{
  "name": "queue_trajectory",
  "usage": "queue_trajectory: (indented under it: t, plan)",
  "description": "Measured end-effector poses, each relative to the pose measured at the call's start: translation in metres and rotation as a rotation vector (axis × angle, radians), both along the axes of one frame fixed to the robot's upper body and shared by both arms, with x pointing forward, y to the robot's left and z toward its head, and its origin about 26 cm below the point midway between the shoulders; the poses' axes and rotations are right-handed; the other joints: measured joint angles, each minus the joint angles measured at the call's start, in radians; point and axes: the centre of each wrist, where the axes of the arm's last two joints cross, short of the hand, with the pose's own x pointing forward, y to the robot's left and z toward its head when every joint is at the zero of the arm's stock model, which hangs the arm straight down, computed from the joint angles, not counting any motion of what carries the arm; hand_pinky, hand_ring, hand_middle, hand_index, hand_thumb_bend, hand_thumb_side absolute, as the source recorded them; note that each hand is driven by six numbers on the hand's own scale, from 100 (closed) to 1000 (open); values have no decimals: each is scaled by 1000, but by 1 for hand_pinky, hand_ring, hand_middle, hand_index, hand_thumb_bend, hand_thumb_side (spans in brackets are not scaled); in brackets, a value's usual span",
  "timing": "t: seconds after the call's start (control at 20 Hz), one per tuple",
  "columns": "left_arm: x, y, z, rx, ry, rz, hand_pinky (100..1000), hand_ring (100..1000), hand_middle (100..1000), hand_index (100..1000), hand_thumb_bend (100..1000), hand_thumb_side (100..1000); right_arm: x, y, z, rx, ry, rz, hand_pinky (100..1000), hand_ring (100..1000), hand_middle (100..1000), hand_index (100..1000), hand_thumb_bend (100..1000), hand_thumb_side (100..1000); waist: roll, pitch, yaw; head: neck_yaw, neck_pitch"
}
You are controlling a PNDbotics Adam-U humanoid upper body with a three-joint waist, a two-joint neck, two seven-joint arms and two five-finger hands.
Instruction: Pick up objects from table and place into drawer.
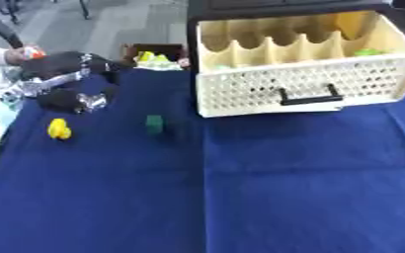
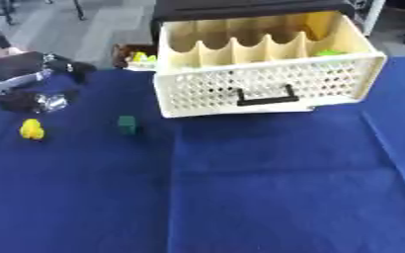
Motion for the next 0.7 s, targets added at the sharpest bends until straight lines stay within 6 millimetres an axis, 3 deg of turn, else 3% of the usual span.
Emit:
queue_trajectory:
  t: [0.25, 0.35, 0.45, 0.7]
  plan:
    - [9, -9, -10, 38, 50, 37, 788, 835, 889, 1000, 100, 1000, 1, 2, -1, 10, 11, 8, 783, 324, 308, 730, 100, 705, 3, 0, 0, 3, 1]
    - [12, -13, -16, 43, 74, 45, 780, 826, 877, 1000, 100, 952, 1, 2, -1, 18, 13, 9, 784, 324, 308, 728, 100, 704, 6, 0, 0, 6, 1]
    - [15, -16, -20, 48, 93, 51, 771, 819, 870, 1000, 100, 994, 1, 2, -1, 21, 16, 9, 784, 325, 308, 727, 100, 705, 7, 0, -2, 8, 2]
    - [18, -21, -27, 56, 124, 62, 769, 812, 825, 1000, 100, 1000, 1, 2, -1, 31, 18, 8, 787, 324, 307, 725, 100, 707, 7, 0, -5, 11, 7]
